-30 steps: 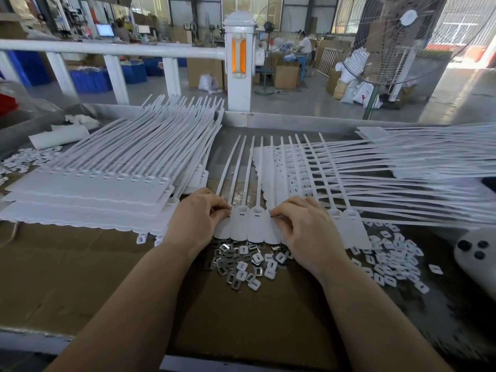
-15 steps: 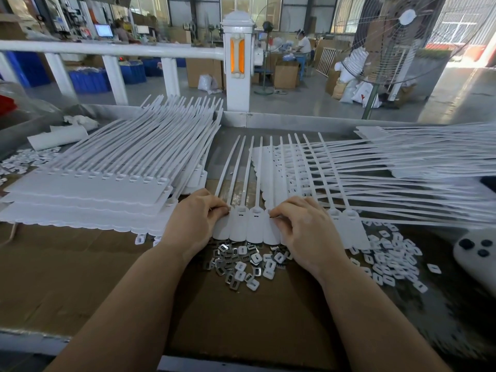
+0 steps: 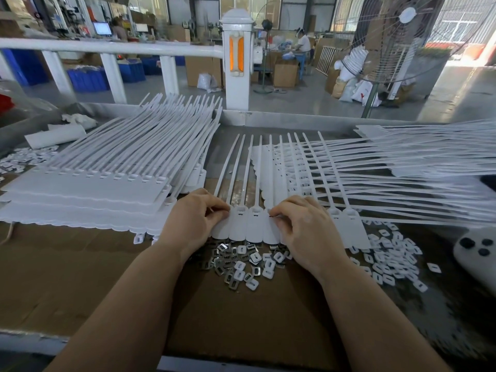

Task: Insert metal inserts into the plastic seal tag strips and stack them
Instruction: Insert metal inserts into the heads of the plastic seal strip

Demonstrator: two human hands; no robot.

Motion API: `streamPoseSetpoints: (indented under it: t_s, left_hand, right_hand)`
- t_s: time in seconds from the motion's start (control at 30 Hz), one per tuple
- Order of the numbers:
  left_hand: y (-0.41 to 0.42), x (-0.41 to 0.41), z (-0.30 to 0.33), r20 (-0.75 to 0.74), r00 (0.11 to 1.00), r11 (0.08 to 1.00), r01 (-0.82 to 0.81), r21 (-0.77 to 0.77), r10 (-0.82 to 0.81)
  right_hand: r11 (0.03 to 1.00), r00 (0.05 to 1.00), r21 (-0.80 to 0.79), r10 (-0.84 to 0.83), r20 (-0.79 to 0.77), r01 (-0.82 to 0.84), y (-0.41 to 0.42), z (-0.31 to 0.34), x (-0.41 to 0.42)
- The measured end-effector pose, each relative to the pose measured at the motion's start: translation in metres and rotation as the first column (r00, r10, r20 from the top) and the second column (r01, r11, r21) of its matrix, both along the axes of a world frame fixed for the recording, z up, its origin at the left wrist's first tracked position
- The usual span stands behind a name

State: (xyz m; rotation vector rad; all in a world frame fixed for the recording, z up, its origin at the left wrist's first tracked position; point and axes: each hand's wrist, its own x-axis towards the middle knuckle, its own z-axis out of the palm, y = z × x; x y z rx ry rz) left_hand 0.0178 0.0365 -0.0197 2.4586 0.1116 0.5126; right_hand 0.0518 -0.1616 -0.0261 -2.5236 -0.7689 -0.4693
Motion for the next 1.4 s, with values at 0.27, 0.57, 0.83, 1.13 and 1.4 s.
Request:
streamPoseSetpoints:
  t_s: [0.27,0.57,0.83,1.13,1.4]
  left_hand:
    - [-0.002,0.0009,-0.001,0.022,1.0,0.999,-0.013,0.038,0.013]
    - [-0.0012,0.0006,-0.0021,0.009,1.0,1.0,-0.016,-0.005,0.016]
    - [0.0037,-0.0009,0.0006,-0.02,1.0,0.993,-0.022,-0.12,0.019]
    - [0.0016,-0.0058,0.003,-0.025,1.0,0.999,0.006,-0.048,-0.007]
    - [0.0023,-0.0077,0.0046,-0.035,0.999,0.999,0.036,-0.033,-0.038]
  right_hand:
    - [1.0,1.0,0.01,0.001,-0.001,-0.001,-0.0001,0.0005,-0.0007]
    - [1.0,1.0,0.016,0.002,-0.004,-0.002,0.0006,-0.0001,-0.0001]
    - [1.0,1.0,0.02,0.006,-0.005,-0.006,-0.0003,0.0006,-0.0006]
    - [1.0,1.0,0.02,0.009,-0.007,-0.009,-0.0004,0.0002,-0.0002]
    - [1.0,1.0,0.02,0.01,-0.008,-0.01,-0.0009,0.0004,-0.0004]
